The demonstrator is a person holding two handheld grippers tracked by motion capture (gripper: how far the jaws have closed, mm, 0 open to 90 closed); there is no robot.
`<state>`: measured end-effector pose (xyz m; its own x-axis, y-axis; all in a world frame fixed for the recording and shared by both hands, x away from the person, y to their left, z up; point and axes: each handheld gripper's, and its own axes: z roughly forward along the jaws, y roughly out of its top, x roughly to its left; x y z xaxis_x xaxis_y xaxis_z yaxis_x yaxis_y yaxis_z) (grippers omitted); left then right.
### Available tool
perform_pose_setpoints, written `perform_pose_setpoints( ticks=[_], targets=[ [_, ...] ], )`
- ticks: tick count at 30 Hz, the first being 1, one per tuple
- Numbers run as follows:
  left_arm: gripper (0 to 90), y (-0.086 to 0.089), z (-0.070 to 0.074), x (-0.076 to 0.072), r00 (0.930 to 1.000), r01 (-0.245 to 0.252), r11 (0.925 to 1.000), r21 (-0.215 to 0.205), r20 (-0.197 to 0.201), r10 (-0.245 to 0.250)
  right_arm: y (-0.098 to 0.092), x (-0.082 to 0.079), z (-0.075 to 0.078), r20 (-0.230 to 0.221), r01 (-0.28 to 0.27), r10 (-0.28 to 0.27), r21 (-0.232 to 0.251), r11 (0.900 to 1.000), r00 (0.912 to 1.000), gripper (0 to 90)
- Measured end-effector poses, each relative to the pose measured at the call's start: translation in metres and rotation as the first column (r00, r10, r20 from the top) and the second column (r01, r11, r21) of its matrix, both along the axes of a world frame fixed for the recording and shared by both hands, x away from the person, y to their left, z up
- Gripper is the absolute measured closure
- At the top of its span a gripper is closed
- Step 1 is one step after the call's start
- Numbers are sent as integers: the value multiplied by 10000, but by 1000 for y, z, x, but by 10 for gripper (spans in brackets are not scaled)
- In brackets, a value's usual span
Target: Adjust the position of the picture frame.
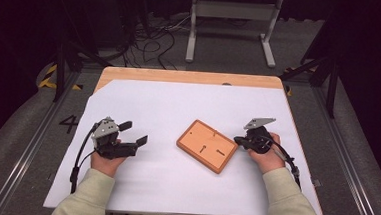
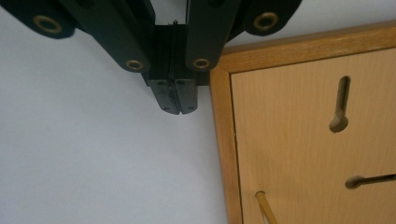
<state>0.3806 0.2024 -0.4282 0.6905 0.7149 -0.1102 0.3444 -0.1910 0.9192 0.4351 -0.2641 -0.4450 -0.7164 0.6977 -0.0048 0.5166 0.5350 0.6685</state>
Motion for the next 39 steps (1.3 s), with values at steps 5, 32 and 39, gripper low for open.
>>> perform_pose_setpoints(
  ticks=[5, 32, 39],
  targets=[
    [172, 0, 1, -1, 10000, -33, 10000, -16, 22, 33, 11, -12, 2, -442, -904, 902, -26, 9959, 9949, 900],
    [896, -7, 4, 15, 9870, -397, 9968, 695, -1529, 500, 121, -57, -2, -345, -3976, 3965, -360, 9168, 9174, 900],
    [898, -19, 7, 38, 9725, -686, 9953, 680, -2180, 820, 94, -57, 12, -35, -3068, 3068, -200, 9516, 9518, 900]
  ],
)
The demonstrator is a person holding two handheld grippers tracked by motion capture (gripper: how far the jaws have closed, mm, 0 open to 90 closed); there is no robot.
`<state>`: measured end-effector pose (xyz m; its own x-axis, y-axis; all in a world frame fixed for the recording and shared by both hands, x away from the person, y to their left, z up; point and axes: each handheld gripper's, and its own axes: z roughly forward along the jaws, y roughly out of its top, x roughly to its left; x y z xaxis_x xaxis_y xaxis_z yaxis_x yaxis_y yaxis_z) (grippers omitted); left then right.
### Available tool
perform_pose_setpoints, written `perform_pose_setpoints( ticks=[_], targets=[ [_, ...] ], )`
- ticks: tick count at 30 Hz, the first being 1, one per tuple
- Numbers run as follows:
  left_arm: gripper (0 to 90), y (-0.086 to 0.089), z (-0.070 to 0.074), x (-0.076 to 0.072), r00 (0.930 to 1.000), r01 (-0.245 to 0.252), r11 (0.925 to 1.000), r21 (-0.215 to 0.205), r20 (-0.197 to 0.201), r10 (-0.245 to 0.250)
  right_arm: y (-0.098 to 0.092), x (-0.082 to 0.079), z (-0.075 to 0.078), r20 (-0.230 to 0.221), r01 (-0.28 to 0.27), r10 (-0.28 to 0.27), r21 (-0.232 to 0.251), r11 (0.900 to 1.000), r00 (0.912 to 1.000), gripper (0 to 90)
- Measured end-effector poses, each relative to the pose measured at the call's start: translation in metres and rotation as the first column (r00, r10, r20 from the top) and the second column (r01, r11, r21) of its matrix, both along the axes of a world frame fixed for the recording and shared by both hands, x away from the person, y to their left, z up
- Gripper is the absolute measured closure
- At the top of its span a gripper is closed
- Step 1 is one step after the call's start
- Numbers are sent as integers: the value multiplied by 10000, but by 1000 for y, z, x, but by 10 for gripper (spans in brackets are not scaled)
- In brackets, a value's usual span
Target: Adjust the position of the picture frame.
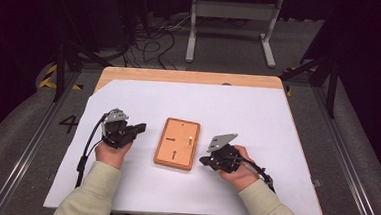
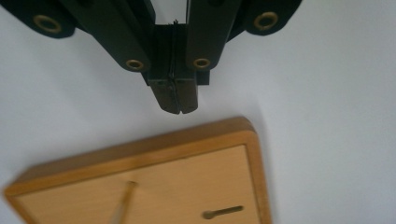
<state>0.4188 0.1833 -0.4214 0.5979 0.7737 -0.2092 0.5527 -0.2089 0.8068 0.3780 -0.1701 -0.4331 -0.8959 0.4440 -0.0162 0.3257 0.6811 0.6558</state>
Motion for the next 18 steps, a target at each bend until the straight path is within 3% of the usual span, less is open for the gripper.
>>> perform_pose_setpoints(
  ticks=[3, 6, 7, 9, 12, 16, 18],
  targets=[
    [898, -8, -4, 13, 9985, -93, 9998, 169, -537, 102, -20, 0, 7, 101, 539, -541, 223, 9983, 9985, 900],
    [898, -14, -8, 28, 9950, -46, 9981, 616, -993, 107, -37, -1, 12, 175, 1013, -1020, 360, 9942, 9946, 900],
    [898, -16, -10, 35, 9905, -9, 9980, 632, -1370, 96, -42, -1, 14, 205, 1147, -1156, 403, 9926, 9931, 900],
    [897, -22, -13, 44, 9846, 78, 9961, 873, -1744, 76, -52, -2, 17, 273, 1365, -1380, 495, 9894, 9901, 900],
    [898, -27, -16, 51, 9793, 237, 9937, 1099, -2023, -10, -62, -3, 18, 285, 1648, -1666, 572, 9847, 9856, 900],
    [897, -43, -26, 62, 9632, 680, 9846, 1610, -2679, -227, -70, -4, 19, 289, 1845, -1866, 654, 9807, 9820, 900],
    [897, -45, -28, 66, 9599, 774, 9841, 1596, -2788, -303, -72, -6, 19, 298, 1907, -1930, 666, 9794, 9807, 900]
  ],
)
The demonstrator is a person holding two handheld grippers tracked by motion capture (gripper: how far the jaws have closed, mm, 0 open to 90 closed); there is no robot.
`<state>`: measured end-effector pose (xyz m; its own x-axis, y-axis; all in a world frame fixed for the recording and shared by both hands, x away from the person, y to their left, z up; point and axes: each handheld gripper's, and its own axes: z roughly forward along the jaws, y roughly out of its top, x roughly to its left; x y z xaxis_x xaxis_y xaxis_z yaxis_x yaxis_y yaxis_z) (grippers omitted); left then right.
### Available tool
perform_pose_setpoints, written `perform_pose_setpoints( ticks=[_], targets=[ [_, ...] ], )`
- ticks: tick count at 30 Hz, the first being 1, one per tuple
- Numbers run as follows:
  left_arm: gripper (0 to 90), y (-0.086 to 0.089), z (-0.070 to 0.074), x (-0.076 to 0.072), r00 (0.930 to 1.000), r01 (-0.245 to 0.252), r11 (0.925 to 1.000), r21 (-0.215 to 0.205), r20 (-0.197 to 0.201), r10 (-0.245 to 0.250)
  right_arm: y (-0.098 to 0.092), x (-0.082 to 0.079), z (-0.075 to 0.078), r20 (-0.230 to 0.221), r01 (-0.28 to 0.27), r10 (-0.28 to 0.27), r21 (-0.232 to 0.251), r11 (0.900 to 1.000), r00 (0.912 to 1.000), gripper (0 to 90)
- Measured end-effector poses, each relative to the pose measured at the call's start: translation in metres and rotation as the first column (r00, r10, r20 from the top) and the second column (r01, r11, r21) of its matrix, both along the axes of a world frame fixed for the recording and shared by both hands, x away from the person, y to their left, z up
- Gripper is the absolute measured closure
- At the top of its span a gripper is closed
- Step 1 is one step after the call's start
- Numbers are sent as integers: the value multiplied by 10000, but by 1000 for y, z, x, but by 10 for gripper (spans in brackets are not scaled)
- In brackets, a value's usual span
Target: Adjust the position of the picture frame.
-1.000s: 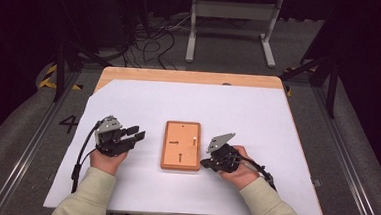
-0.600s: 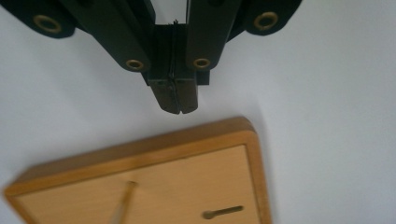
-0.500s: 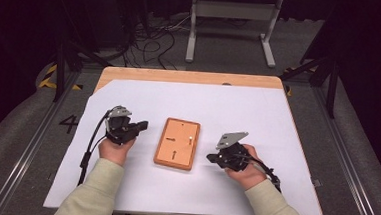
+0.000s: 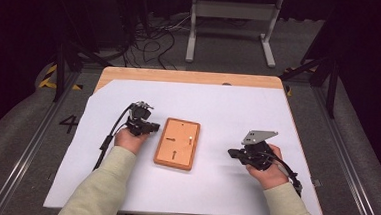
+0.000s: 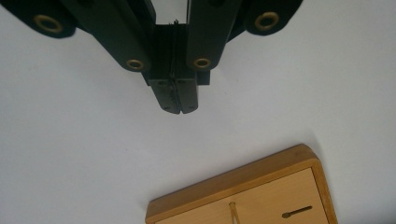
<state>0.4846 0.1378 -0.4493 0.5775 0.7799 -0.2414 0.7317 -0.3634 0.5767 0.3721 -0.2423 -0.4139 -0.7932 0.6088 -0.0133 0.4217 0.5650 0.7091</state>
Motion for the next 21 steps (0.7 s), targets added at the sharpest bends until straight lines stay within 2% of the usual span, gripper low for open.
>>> perform_pose_setpoints(
  ticks=[4, 6, 7, 10, 14, 18, 21],
  targets=[
    [897, -10, 0, 4, 9990, 436, 9990, 70, 70, -436, -4, -2, -1, -43, 118, -118, -27, 9999, 9999, 900],
    [898, -16, 2, 3, 9986, 377, 9982, 466, 348, -394, -7, -4, -1, -27, 210, -210, 0, 9998, 9998, 900],
    [898, -16, 2, 4, 9987, 358, 9984, 432, 352, -373, -8, -4, -1, -26, 235, -235, 5, 9997, 9997, 900],
    [898, -16, 0, 7, 9988, 465, 9989, -61, 164, -464, -10, -5, -1, -6, 301, -301, 38, 9995, 9995, 900],
    [898, -29, 0, 7, 9972, 713, 9974, -88, 211, -711, -12, -6, 1, 35, 343, -343, 86, 9994, 9994, 900],
    [898, -57, 5, 3, 9871, 1545, 9879, 139, 406, -1550, -16, -7, 3, 94, 386, -388, 199, 9991, 9992, 900],
    [898, -77, 6, -6, 9765, 2121, 9770, 212, 357, -2127, -18, -7, 4, 78, 439, -441, 238, 9988, 9990, 900]
  ],
)
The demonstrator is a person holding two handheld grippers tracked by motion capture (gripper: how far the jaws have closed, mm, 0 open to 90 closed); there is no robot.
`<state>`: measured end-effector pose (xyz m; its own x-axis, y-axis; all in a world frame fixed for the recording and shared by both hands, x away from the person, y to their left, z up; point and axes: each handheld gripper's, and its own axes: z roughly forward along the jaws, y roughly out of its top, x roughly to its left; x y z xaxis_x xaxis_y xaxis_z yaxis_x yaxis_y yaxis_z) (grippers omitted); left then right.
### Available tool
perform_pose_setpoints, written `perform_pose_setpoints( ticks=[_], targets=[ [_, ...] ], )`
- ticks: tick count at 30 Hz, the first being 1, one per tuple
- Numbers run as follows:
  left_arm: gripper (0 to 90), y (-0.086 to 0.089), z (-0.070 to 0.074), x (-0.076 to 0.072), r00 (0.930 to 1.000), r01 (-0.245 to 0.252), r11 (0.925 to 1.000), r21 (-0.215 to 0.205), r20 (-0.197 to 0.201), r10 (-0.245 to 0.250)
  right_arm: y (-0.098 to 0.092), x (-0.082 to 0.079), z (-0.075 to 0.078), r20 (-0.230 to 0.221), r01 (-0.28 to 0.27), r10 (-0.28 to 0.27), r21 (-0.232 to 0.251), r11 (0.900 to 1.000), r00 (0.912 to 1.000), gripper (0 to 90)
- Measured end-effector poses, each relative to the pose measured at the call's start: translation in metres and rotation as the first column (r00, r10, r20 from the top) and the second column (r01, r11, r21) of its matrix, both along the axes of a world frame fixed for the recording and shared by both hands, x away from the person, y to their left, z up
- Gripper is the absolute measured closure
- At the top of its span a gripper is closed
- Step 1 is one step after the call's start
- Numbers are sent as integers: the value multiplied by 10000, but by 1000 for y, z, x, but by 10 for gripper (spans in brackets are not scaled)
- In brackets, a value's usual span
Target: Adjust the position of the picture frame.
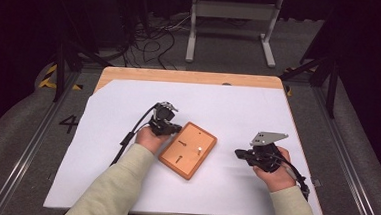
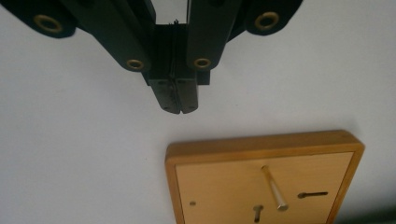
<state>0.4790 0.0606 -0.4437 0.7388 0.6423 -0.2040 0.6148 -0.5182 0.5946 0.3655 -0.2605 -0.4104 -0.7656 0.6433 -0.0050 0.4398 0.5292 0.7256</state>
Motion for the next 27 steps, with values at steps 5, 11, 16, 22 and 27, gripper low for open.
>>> perform_pose_setpoints(
  ticks=[5, 11, 16, 22, 27],
  targets=[
    [898, -24, -2, -15, 9971, 764, 9969, 197, 32, -765, -3, 0, 2, 58, 56, -56, 59, 10000, 10000, 900],
    [894, -13, 13, -33, 9956, 697, 9969, -362, 655, -672, -4, 0, 5, 156, 4, -5, 62, 10000, 9999, 900],
    [818, -3, 25, -68, 9811, 1624, 9850, -588, 1164, -1548, -7, 3, 7, 182, 47, -49, 108, 9999, 9998, 900],
    [808, 7, 28, -114, 9548, 2878, 9539, -848, 1022, -2790, -7, 7, 8, 232, 48, -50, 93, 9999, 9997, 900],
    [845, 1, 24, -129, 9255, 3778, 9207, -976, 692, -3724, -3, 10, 7, 229, -60, 57, 140, 9999, 9997, 900]
  ],
)
